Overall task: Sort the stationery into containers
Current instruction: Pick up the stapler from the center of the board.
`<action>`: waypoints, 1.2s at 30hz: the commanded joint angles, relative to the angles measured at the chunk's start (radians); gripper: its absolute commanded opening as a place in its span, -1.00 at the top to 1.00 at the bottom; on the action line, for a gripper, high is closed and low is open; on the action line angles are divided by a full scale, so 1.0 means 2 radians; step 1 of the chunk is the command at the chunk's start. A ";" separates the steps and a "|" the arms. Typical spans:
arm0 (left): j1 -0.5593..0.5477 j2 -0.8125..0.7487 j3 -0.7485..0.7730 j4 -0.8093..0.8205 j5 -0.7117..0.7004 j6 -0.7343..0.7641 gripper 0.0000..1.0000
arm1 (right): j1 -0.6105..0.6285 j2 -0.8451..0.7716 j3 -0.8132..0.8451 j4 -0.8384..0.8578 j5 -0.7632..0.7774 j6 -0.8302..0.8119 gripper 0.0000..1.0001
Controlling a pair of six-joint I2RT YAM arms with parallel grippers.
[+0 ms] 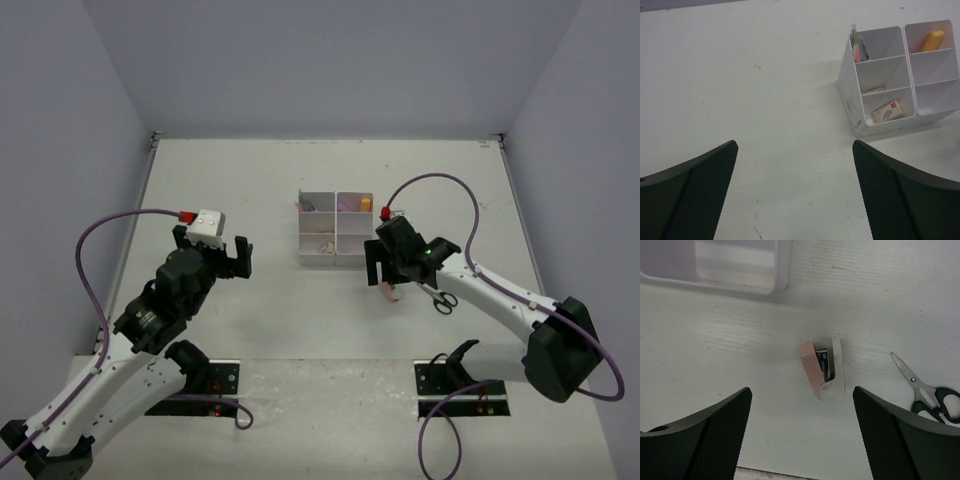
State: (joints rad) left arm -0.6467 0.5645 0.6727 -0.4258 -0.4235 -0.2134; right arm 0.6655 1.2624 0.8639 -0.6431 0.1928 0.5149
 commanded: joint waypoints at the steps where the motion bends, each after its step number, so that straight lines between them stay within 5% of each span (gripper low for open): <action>1: 0.005 0.003 -0.003 0.019 0.007 0.010 -1.00 | -0.001 0.043 0.001 0.004 0.011 0.001 -0.72; 15: 0.005 0.001 -0.004 0.018 0.004 0.009 -1.00 | -0.019 0.132 0.000 0.028 -0.013 -0.013 -0.67; 25: 0.006 0.002 -0.004 0.018 0.002 0.009 -1.00 | -0.021 0.129 -0.008 0.032 -0.036 -0.008 0.10; 29: 0.005 0.005 -0.003 0.016 -0.001 0.008 -1.00 | -0.020 0.123 -0.006 0.022 -0.037 -0.008 0.56; 36: 0.005 0.011 0.010 0.012 0.013 -0.015 -1.00 | 0.018 0.025 -0.010 -0.001 -0.040 -0.005 0.69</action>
State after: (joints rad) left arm -0.6460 0.5744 0.6727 -0.4263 -0.4195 -0.2161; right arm 0.6414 1.4789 0.8485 -0.6167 0.1281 0.4954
